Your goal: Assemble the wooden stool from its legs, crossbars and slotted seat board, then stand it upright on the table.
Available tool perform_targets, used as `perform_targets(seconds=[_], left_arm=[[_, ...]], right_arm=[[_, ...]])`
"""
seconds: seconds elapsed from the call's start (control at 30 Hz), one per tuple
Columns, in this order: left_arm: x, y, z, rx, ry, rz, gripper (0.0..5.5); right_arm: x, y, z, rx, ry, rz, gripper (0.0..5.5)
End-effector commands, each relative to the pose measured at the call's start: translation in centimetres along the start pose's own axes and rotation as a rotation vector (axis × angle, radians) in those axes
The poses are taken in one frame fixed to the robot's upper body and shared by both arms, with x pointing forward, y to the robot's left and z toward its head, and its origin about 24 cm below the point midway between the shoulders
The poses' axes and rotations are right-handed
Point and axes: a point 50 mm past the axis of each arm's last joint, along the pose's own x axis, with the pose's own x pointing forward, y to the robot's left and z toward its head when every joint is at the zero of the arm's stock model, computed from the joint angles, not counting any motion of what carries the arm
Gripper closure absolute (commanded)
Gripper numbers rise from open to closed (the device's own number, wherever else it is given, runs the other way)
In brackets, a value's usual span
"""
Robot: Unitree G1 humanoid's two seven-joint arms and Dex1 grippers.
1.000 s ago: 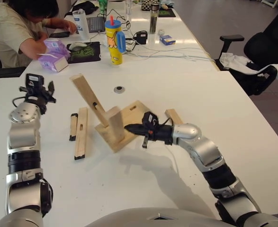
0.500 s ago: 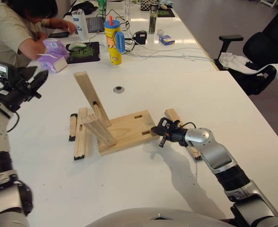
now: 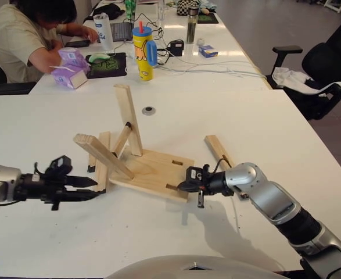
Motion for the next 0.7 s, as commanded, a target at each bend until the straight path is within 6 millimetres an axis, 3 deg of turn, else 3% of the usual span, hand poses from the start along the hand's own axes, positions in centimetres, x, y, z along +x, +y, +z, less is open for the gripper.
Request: perform_targets(seconds=[0.03, 0.17, 0.4, 0.53, 0.7], left_arm=[[3.3, -0.8, -1.2, -0.006, 0.087, 0.001, 3.42], [5.5, 1.0, -2.1, 0.084, 0.203, 0.175, 3.42], [10.7, 2.8, 1.0, 0.282, 0.131, 0.327, 3.42], [11.7, 4.2, 2.2, 0.336, 0.143, 0.458, 3.42], [11.5, 6.0, 2.5, 0.363, 0.172, 0.580, 3.42]], right_arm=[[1.7, 2.4, -2.6, 0.172, 0.090, 0.144, 5.50], [1.9, 2.2, -2.3, 0.202, 0.060, 0.148, 5.50], [2.8, 1.5, -1.8, 0.204, 0.013, 0.128, 5.50], [3.3, 0.2, -1.7, 0.182, -0.011, 0.057, 5.50], [4.6, -1.6, -2.0, 0.165, -0.017, -0.015, 5.50]])
